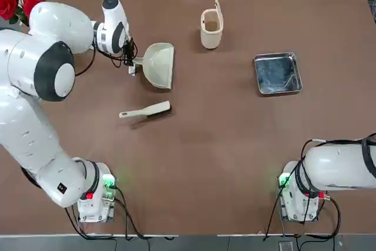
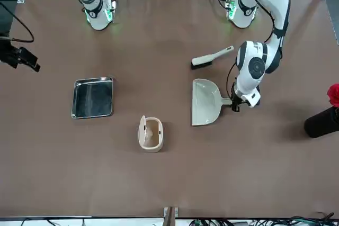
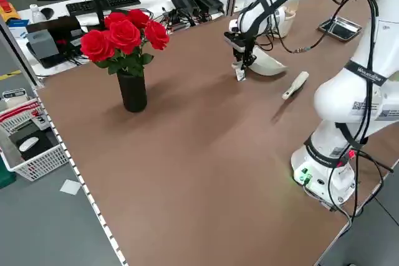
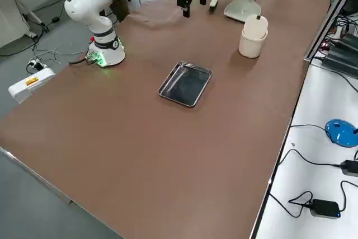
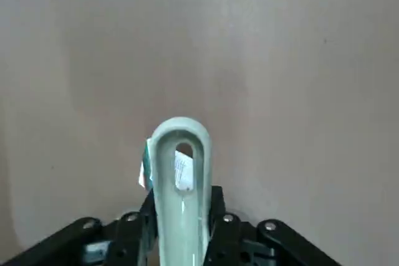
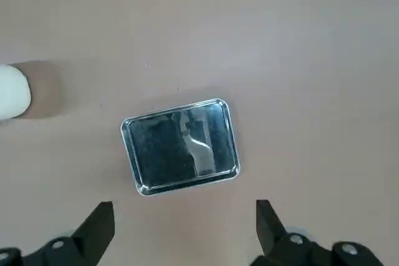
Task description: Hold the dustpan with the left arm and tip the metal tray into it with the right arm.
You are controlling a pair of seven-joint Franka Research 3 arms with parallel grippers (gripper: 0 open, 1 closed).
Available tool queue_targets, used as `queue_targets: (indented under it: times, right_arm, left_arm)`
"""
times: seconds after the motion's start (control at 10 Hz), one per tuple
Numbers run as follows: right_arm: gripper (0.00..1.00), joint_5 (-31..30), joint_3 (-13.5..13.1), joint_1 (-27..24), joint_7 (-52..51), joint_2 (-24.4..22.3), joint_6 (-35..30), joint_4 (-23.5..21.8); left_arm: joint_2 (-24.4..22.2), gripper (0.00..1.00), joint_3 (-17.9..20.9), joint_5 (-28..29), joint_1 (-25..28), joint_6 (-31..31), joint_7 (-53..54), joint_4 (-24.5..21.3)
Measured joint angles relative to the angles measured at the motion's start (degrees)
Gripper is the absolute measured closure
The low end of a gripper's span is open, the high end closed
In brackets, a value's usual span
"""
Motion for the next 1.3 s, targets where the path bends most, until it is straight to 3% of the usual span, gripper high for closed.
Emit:
queue_targets:
  times: [0.1, 0.5, 0.7, 1.0, 1.3]
  right_arm:
    - [0.0, 0.03, 0.04, 0.1, 0.0, 0.0, -0.35, 0.0]
    - [0.0, 0.25, 0.03, 0.11, 0.0, 0.0, -0.43, 0.2]
    - [0.0, 0.27, -0.01, 0.1, 0.0, 0.0, -0.43, 0.35]
    - [0.0, 0.27, -0.08, 0.01, 0.0, 0.0, -0.46, 0.37]
    - [0.0, 0.27, -0.05, 0.03, 0.0, -0.02, -0.6, 0.37]
  left_arm:
    - [0.28, 0.59, -0.03, -0.03, -0.14, 0.0, -0.92, 0.69]
    - [-0.1, 0.04, 0.19, -0.1, 0.2, -4.87, -2.86, 4.88]
    - [-2.13, 0.0, 0.43, -0.16, 1.66, -8.9, -2.57, 7.76]
    - [-5.51, 0.0, 0.84, 0.35, 2.64, -20.92, 4.04, 13.61]
    - [-11.7, 0.0, 0.89, 7.49, 6.56, -24.49, 13.48, 15.07]
